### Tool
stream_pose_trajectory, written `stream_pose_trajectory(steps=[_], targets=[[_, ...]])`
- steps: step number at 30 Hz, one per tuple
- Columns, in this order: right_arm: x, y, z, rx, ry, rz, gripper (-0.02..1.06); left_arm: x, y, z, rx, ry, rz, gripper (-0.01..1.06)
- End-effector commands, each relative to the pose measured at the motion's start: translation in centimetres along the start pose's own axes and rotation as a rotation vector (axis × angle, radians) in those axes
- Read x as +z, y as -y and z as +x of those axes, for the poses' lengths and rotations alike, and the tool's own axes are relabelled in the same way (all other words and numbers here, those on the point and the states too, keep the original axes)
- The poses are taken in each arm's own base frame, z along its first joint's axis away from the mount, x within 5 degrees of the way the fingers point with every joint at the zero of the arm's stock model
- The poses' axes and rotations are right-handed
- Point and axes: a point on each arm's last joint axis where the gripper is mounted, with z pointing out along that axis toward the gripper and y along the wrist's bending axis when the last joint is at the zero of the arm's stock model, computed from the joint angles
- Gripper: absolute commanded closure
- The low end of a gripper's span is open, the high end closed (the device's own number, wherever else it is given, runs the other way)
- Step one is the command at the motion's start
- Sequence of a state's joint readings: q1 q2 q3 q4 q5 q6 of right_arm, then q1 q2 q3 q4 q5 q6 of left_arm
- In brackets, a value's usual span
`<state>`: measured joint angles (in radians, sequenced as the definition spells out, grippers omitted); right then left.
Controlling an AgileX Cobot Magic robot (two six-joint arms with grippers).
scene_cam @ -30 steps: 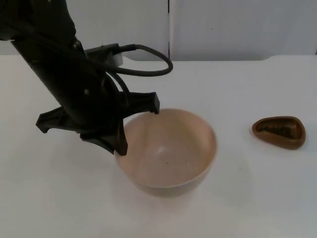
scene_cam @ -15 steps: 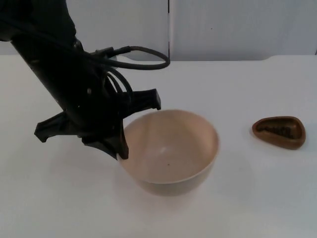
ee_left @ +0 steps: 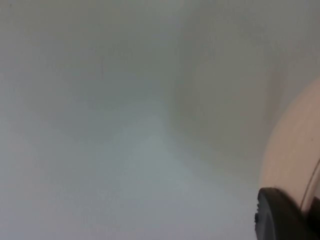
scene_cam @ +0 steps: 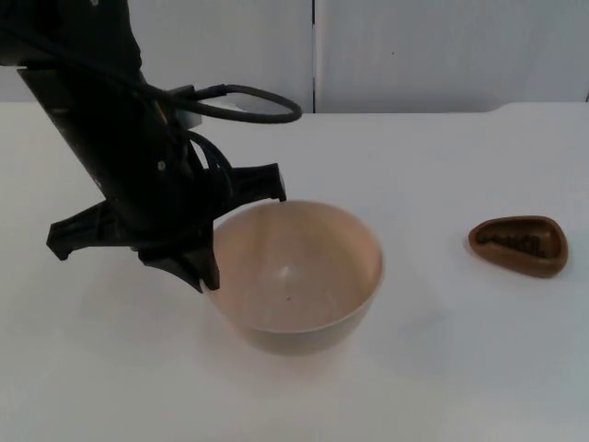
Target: Pick up the bowl with the left hand and pour the coffee beans from the cup into the bowl with the right hand.
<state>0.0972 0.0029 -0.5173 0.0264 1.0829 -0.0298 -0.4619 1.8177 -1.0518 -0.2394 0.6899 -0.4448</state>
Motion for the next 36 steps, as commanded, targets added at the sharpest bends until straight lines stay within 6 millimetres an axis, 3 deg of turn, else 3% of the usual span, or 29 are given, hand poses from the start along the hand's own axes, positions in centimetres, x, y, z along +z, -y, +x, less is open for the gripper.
stream_pose_trajectory(steps=[1,10,21,26,30,36], targets=[[0.0,0.0,0.0,-0.005,0.007,0.002,-0.01,-0.6,0.4,-0.1,0.005,0.017,0.010,1.05],[0.3,0.0,-0.4,0.001,-0.008,0.000,-0.01,-0.7,0.5,-0.1,-0.002,0.021,0.019,1.05],[2.7,0.1,-5.9,0.008,-0.087,-0.003,-0.01,-0.7,0.5,-0.1,-0.005,0.023,0.024,1.05],[4.5,0.2,-8.7,0.013,-0.129,-0.006,-0.01,-0.7,0.5,-0.1,-0.006,0.022,0.026,1.05],[6.4,0.2,-12.1,0.030,-0.165,-0.023,-0.01,-0.7,0.5,-0.1,-0.006,0.022,0.026,1.05],[8.2,0.3,-14.8,0.031,-0.196,-0.023,0.00,-0.7,0.5,-0.1,-0.006,0.022,0.026,1.05]])
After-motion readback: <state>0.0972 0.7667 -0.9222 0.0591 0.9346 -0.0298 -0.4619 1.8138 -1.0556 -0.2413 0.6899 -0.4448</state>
